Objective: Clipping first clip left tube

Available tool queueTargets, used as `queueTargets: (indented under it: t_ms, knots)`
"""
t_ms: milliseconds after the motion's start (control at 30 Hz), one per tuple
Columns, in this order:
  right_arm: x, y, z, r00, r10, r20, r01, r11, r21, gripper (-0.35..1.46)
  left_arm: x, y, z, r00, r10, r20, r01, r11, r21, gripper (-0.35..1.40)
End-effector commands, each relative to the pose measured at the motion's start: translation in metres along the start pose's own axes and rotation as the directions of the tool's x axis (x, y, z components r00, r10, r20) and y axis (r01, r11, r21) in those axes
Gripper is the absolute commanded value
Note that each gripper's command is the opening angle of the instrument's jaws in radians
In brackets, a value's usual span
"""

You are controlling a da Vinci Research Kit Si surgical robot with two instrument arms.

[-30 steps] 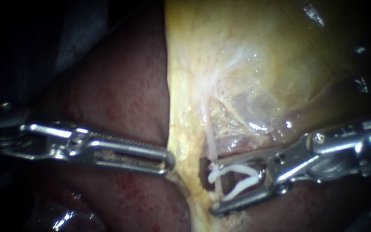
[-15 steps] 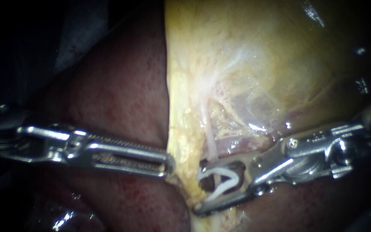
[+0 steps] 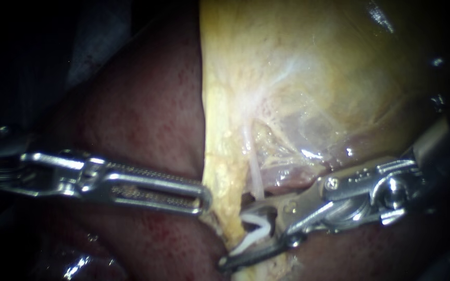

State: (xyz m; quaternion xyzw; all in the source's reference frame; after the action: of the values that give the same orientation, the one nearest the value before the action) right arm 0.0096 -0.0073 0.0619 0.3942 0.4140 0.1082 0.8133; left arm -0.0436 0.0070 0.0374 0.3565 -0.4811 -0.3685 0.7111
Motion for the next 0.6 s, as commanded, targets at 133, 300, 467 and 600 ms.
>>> queueTargets:
  t_ms: [133, 300, 467, 600]
  knots:
    - [-0.0002, 0.0001, 0.0004, 1.0, 0.003, 0.003, -0.003, 1.0, 0.004, 0.46, 0.0, 0.0, 0.0001, 1.0, -0.001, 0.0, 0.001, 1.0, 0.0, -0.35]
    - [-0.0004, 0.0002, 0.0007, 1.0, 0.012, 0.009, -0.012, 1.0, 0.013, 0.42, 0.0, 0.0, 0.0001, 1.0, -0.001, 0.0, 0.001, 1.0, 0.0, -0.35]
    - [-0.0004, 0.0002, 0.0007, 1.0, 0.01, 0.011, -0.01, 1.0, 0.016, 0.32, 0.0, 0.0001, 0.0001, 1.0, -0.001, 0.0, 0.001, 1.0, 0.0, -0.35]
    - [-0.0004, 0.0004, 0.0006, 1.0, 0.019, 0.013, -0.019, 1.0, 0.019, 0.18, 0.0, 0.0001, 0.0001, 1.0, -0.001, 0.0, 0.001, 1.0, 0.0, -0.35]
